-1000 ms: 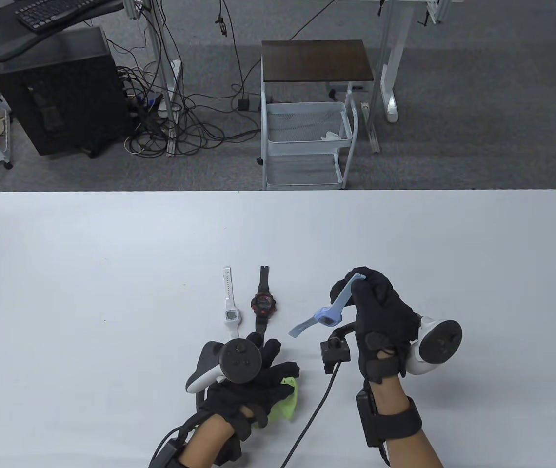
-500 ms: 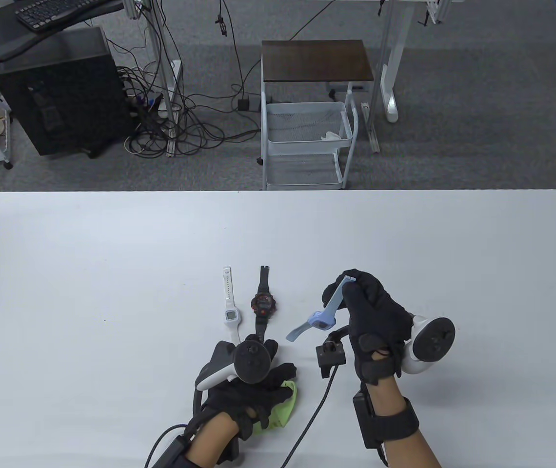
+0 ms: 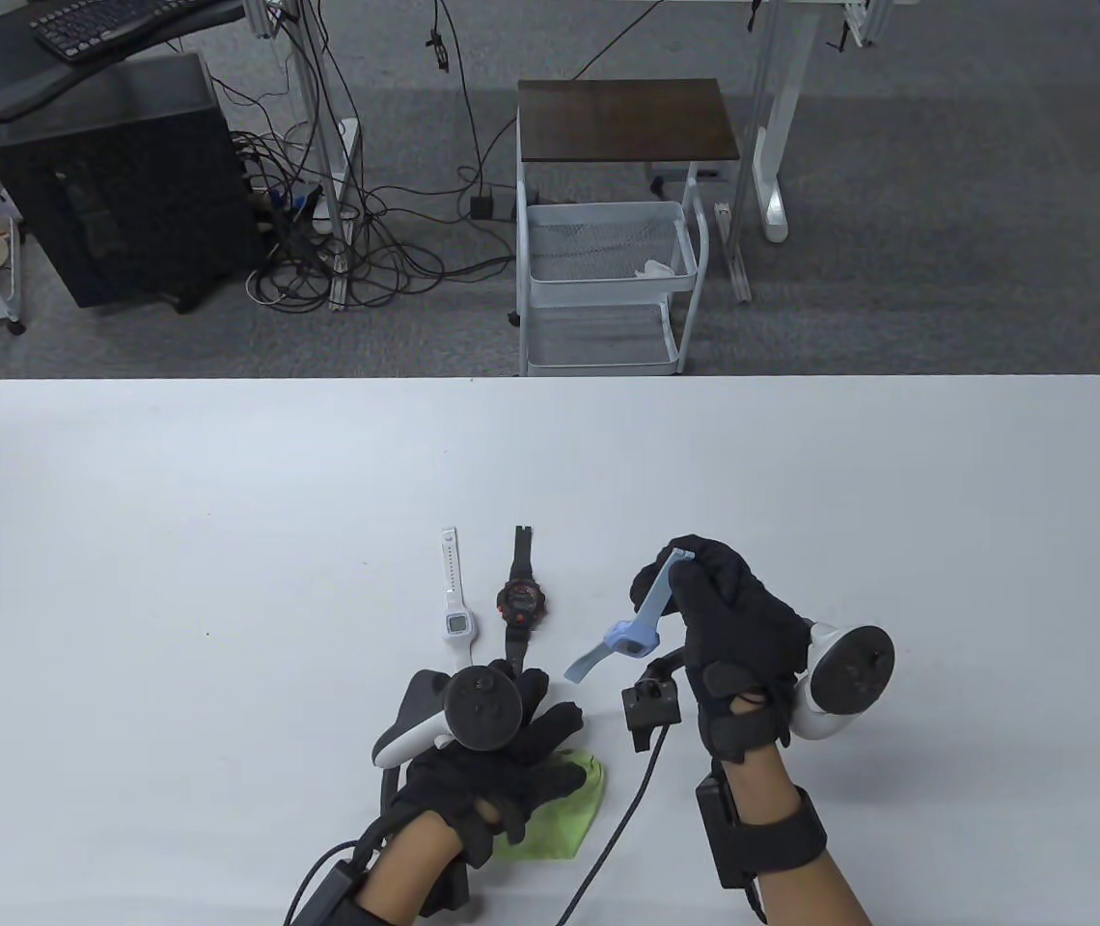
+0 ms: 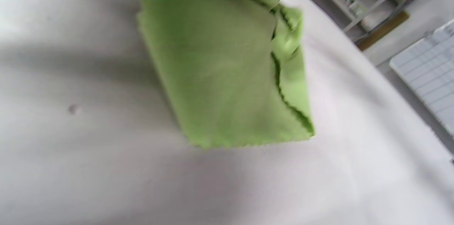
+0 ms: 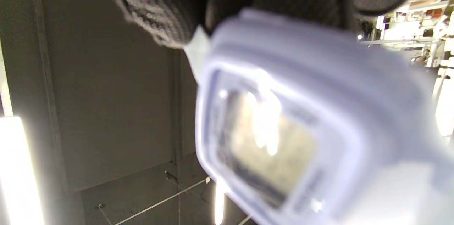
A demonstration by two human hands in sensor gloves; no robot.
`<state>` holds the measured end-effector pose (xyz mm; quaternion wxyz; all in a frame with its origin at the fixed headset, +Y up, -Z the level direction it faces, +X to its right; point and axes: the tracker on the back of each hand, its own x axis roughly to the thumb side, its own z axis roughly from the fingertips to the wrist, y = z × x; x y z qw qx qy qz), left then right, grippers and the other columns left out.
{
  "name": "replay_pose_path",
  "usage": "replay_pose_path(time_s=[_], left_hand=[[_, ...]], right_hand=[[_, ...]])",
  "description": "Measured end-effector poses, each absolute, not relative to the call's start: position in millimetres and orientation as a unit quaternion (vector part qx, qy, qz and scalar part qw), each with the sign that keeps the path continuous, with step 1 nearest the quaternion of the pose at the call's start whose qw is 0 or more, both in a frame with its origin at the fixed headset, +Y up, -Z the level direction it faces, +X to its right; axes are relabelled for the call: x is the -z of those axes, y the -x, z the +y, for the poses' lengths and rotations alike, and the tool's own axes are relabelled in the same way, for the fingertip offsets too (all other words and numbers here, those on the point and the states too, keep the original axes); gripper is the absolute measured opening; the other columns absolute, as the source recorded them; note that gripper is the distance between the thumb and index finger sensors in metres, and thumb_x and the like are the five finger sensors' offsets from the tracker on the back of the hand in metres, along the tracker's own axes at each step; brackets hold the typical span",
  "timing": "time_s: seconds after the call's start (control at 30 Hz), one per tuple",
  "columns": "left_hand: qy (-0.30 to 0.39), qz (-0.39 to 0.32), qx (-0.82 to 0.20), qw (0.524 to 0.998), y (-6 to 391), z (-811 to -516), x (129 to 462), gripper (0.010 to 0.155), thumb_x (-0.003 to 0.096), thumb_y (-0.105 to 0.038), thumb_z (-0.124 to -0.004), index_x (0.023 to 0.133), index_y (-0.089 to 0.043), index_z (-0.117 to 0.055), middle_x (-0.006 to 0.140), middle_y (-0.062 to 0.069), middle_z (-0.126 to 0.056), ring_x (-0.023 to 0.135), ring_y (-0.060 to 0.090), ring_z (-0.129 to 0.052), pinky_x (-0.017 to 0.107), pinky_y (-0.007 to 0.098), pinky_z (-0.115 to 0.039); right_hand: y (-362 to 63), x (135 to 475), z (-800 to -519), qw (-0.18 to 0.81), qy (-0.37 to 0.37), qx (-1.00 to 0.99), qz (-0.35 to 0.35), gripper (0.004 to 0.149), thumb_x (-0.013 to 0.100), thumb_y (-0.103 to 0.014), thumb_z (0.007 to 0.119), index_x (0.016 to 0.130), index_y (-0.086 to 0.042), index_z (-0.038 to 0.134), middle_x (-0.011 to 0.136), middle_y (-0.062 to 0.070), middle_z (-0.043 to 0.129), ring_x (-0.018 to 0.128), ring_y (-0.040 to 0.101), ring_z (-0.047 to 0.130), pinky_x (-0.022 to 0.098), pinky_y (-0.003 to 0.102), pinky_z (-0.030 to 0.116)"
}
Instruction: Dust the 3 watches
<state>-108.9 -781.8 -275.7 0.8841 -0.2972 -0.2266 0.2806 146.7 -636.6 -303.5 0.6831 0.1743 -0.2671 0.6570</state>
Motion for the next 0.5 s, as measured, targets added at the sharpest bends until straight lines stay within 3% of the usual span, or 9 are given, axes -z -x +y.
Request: replay_pose_path(time_s=[0.3,0.5], left_hand=[[0.181,-0.203,-0.382,0.883,139.6,-759.2,277.1,0.077,0.0557,-0.068,-0.064,0.115,-0.024,-0.043,0.124,0.010,-0.028,0.113,0.046,-0.006,0.068,0.073,-0.006],[0.108,-0.206,-0.443,0.866,151.2,-748.0,274.7,0.082,0.0547,-0.068,-0.069,0.115,-0.022,-0.038,0.123,0.008,-0.035,0.115,0.045,-0.021,0.072,0.074,-0.015]], right_hand=[[-140.5,302.4,-637.4,0.682,-0.182,-0.660,-0.257,0.040,0.043,-0.041,0.079,0.071,-0.014,0.088,0.046,0.005,0.107,0.028,0.022,0.105,0.049,0.060,0.069],[-135.0,301.4,-638.2,0.694,-0.187,-0.653,-0.240,0.040,0.043,-0.041,0.079,0.071,-0.014,0.088,0.046,0.005,0.107,0.028,0.022,0.105,0.049,0.060,0.070]])
